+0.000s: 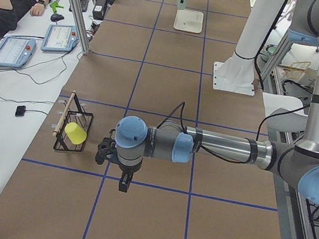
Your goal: Left arm grabs green cup and hands to right arm on tray
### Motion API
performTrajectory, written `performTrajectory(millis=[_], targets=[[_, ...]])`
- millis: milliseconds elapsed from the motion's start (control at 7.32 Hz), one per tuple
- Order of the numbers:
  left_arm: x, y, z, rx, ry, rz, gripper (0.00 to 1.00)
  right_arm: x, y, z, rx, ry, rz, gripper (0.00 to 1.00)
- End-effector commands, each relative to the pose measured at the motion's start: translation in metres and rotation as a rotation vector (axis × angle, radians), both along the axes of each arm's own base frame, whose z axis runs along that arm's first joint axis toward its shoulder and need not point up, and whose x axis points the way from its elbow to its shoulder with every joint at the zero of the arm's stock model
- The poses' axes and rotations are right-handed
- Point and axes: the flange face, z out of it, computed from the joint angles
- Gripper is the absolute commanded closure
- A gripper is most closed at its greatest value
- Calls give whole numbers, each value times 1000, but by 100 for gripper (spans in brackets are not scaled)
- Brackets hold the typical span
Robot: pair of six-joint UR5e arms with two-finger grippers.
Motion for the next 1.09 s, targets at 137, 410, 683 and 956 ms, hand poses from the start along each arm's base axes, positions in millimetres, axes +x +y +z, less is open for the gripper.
performTrajectory(millis=[137, 410, 683, 956], targets=[[0, -3, -1, -1, 1, -4, 0, -40, 35, 20, 1, 74, 3, 100], [0, -3, -1, -4, 3, -4, 0, -31, 57, 41, -11, 77, -2, 100], [0, -3, -1, -2, 3, -4, 0, -38, 72, 50, -24, 75, 5, 100], [0, -3, 1, -5, 3, -4, 0, -54, 75, 49, -2, 94, 16, 100]])
